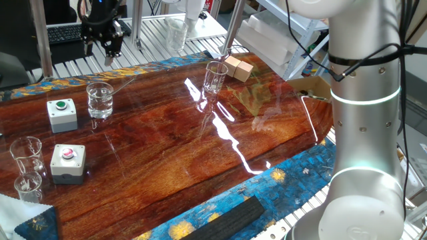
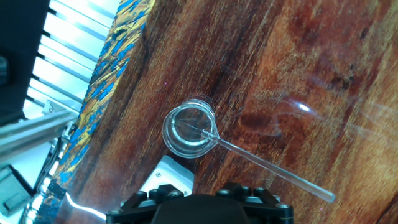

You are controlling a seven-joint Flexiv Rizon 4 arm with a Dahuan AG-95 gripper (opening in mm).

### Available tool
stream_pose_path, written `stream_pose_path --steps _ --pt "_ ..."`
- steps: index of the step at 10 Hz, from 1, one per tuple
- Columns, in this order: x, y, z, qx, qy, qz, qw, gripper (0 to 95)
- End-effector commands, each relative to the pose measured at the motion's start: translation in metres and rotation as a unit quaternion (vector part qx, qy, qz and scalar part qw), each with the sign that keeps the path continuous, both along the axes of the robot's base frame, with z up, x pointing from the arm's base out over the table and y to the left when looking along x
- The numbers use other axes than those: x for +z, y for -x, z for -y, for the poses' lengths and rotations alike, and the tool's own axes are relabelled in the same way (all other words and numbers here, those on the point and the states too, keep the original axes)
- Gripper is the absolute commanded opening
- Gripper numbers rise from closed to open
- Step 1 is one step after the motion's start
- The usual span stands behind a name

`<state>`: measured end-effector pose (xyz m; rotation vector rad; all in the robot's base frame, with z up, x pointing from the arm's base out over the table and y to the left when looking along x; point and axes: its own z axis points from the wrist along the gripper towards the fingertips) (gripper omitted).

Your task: Stir the beaker with a glass rod

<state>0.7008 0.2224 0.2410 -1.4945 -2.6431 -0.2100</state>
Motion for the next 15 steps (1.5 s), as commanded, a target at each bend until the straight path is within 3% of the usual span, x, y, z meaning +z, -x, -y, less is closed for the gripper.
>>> stream_pose_path --steps 1,2,3,6,7,8,11,14,15 --pt "0.005 0.007 0.012 0.103 -0.006 0.003 0.9947 38.0" --pt "0.005 0.008 0.014 0.105 -0.006 0.005 0.9944 38.0" --pt "0.005 0.013 0.023 0.131 0.004 0.010 0.9913 38.0" --pt "0.002 0.015 0.043 0.183 0.007 0.027 0.9826 38.0" --pt "0.001 0.017 0.049 0.201 0.013 0.037 0.9789 38.0" --pt "0.000 0.020 0.057 0.230 0.029 0.043 0.9719 38.0" --pt "-0.001 0.022 0.077 0.267 0.029 0.047 0.9621 38.0" --pt "-0.006 0.024 0.100 0.310 0.032 0.058 0.9486 38.0" --pt "-0.007 0.023 0.102 0.313 0.032 0.060 0.9473 38.0"
